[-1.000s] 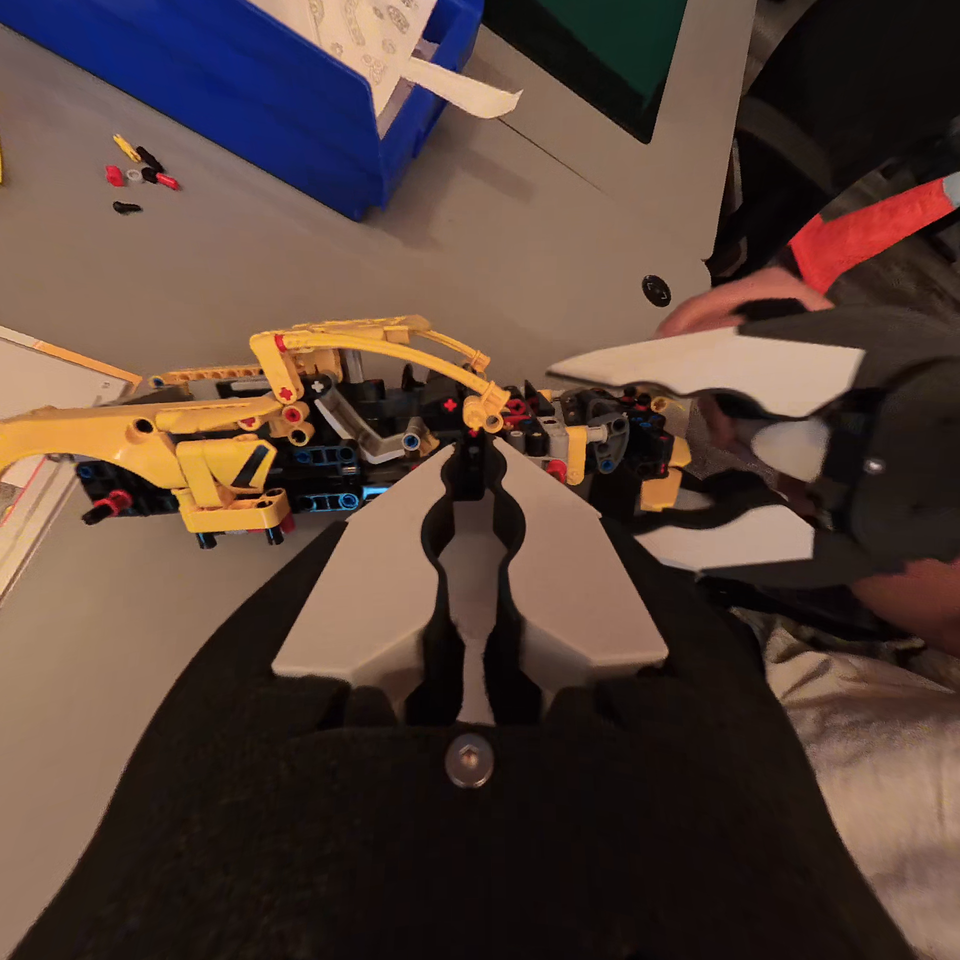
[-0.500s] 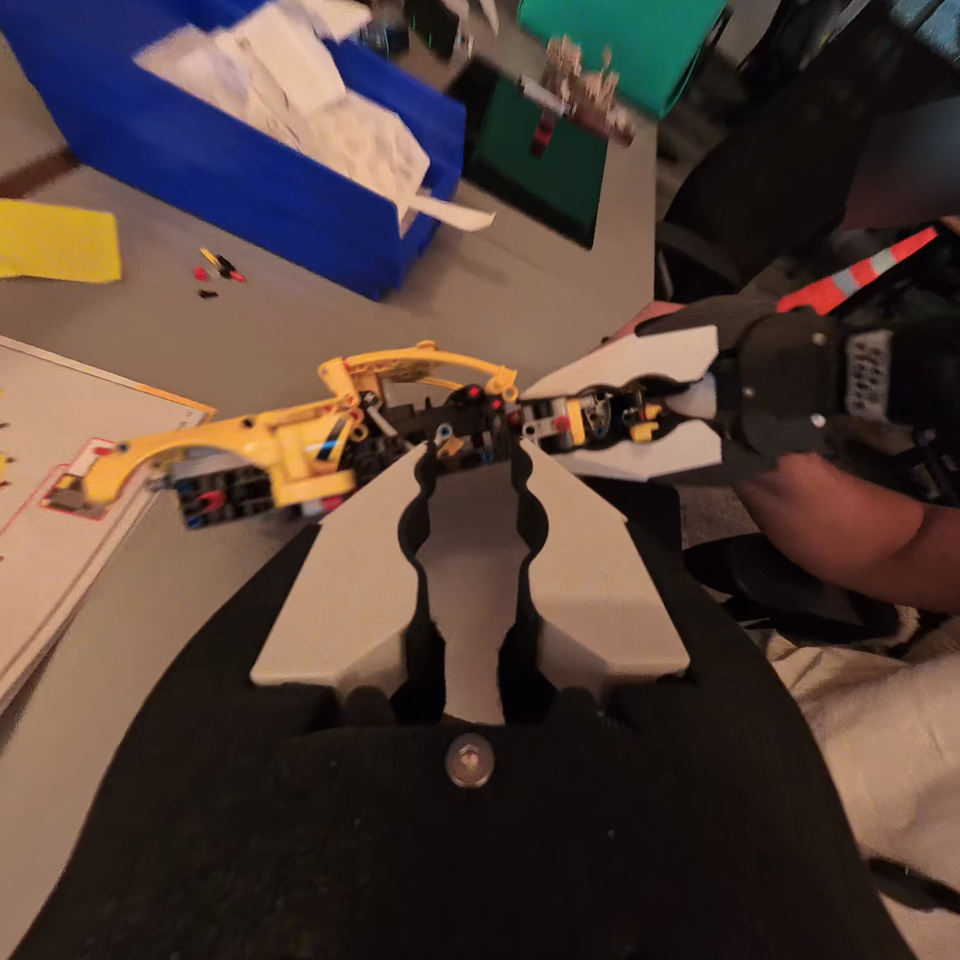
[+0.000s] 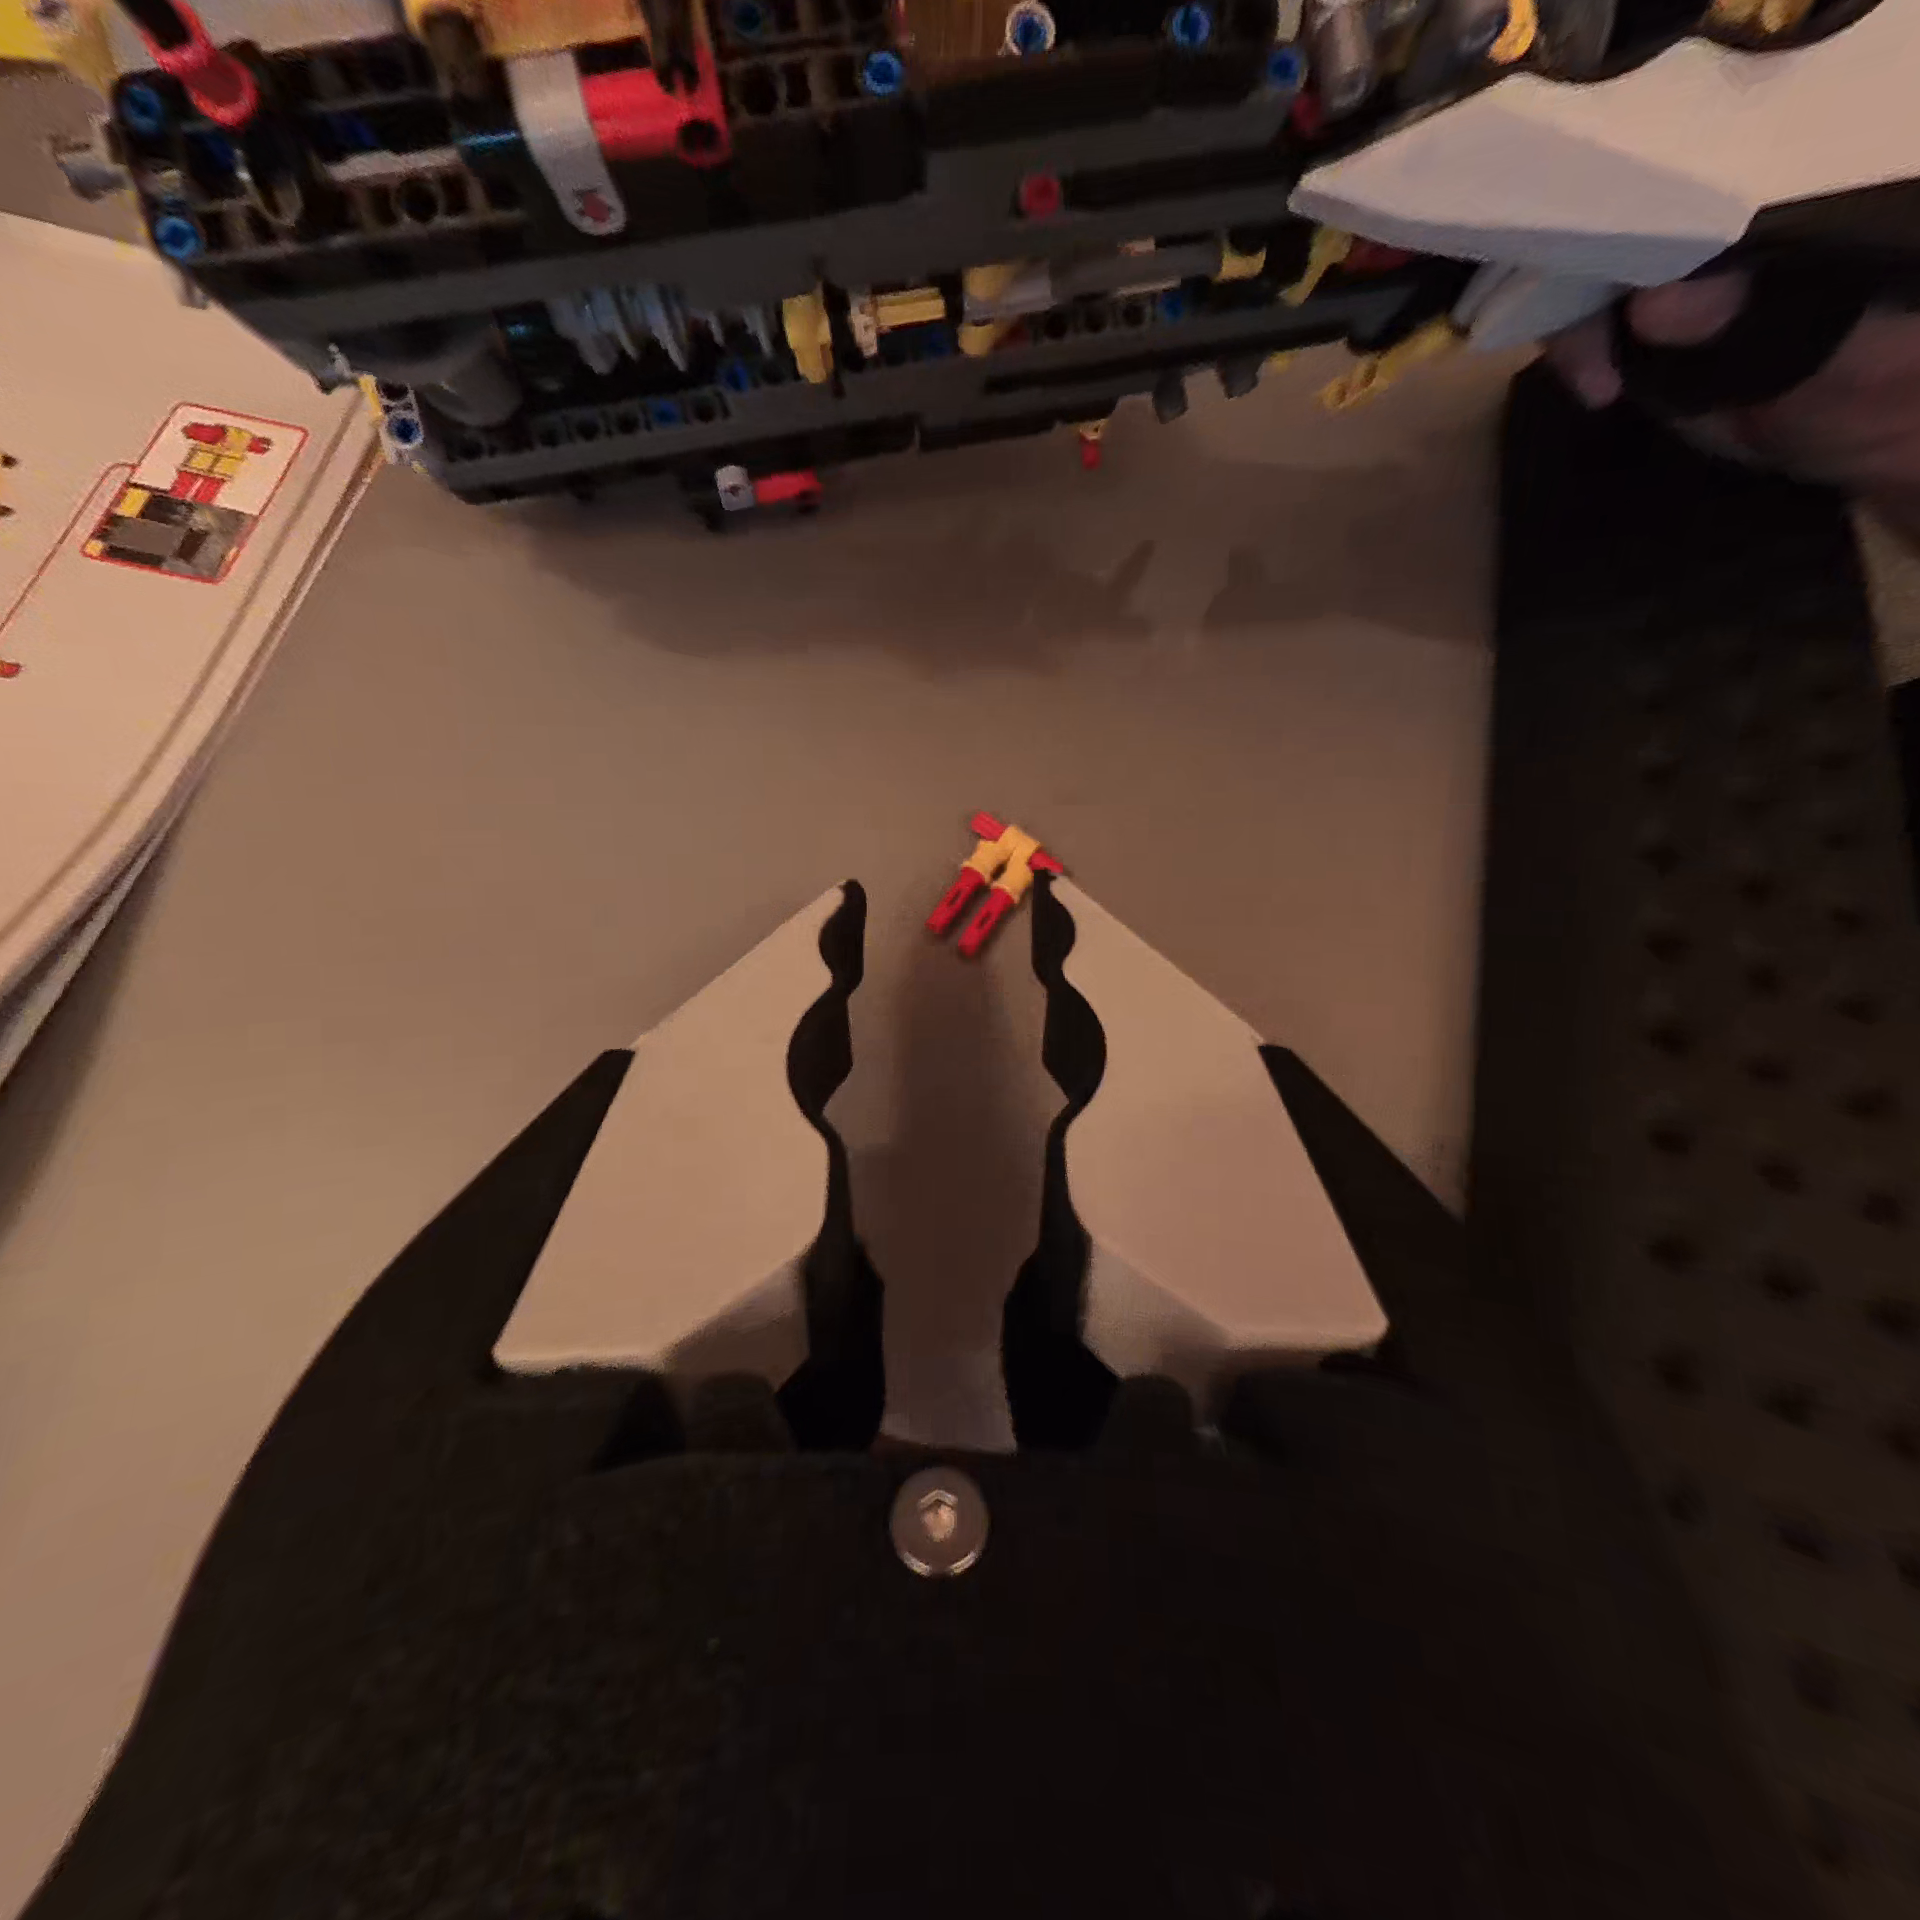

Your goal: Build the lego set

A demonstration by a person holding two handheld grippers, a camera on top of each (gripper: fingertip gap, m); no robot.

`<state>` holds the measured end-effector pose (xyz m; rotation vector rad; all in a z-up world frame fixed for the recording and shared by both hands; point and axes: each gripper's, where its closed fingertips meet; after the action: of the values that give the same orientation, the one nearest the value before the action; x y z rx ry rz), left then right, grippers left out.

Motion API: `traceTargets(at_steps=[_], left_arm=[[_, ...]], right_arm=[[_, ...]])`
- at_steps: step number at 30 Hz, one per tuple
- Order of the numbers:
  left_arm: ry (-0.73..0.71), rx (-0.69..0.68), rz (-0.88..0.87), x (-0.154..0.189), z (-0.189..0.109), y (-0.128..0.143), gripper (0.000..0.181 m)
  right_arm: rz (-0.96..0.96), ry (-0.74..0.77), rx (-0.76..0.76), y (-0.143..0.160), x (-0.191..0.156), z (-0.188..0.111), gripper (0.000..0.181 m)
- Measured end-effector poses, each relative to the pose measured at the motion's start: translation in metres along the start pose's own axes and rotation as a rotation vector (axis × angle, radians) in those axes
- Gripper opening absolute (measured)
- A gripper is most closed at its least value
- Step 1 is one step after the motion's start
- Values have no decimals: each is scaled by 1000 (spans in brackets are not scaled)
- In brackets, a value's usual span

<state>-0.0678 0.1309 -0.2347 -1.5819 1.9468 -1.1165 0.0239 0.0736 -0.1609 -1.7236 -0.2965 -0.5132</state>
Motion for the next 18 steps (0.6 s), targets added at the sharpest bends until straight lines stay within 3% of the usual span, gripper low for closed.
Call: traceTargets(at_steps=[4, 9, 14, 18], left_arm=[[-88, -55, -54, 6, 6, -1, 32], [-347, -106, -237, 11, 12, 10, 35], [-516, -58, -290, 11, 21, 2, 40], [-525, -100, -303, 9, 34, 9, 38]], right_arm=[[-3, 5, 1, 0, 0, 0, 25], [-9, 13, -6, 3, -2, -1, 26], [-6, 12, -4, 3, -1, -1, 26], [13, 7, -2, 4, 0, -1, 25]])
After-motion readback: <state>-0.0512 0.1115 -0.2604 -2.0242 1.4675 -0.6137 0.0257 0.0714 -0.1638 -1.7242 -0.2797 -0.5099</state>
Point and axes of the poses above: each gripper's, where its closed fingertips meet, z out along the fingers, y out of its underside, x = y × z across the jaws, and after that the axes turned 5 degrees about y, right-handed
